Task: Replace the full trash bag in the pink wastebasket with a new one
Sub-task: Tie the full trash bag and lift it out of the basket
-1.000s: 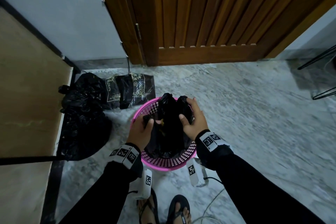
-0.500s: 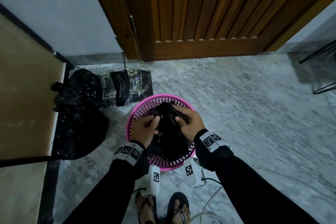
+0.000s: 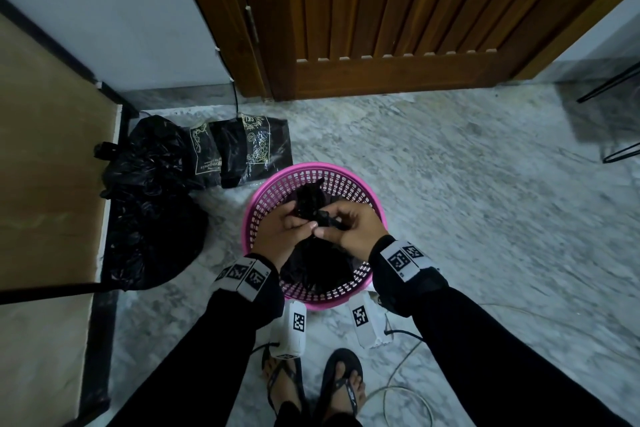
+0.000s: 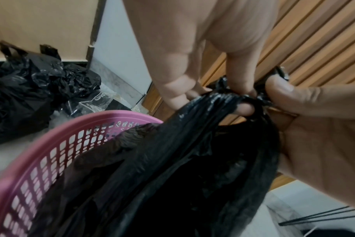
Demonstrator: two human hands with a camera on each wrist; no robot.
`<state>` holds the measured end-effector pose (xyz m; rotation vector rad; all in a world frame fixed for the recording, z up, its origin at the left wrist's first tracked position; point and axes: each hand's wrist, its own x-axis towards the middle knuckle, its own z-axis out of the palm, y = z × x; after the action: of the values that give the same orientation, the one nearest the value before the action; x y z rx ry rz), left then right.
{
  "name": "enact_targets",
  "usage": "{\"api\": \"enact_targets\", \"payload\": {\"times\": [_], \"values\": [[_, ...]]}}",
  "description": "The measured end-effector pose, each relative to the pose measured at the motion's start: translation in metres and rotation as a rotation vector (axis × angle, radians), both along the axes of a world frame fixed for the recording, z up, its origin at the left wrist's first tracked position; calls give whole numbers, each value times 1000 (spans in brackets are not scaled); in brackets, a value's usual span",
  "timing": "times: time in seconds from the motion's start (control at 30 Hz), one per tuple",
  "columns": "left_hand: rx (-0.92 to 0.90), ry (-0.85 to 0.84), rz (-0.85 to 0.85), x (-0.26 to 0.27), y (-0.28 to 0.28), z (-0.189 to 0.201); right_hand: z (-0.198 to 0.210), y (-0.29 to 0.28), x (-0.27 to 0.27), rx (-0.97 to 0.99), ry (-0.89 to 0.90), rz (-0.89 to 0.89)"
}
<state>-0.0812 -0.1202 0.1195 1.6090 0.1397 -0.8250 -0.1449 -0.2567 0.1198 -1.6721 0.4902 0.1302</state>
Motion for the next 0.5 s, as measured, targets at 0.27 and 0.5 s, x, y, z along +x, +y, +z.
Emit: {"api": "enact_targets", "payload": {"times": [0.27, 0.5], "values": [[143, -196, -102, -4, 0, 6, -3, -1, 6, -12, -21, -92], [266, -432, -333, -12, 5, 19, -4, -4, 7, -80, 94, -141]]}}
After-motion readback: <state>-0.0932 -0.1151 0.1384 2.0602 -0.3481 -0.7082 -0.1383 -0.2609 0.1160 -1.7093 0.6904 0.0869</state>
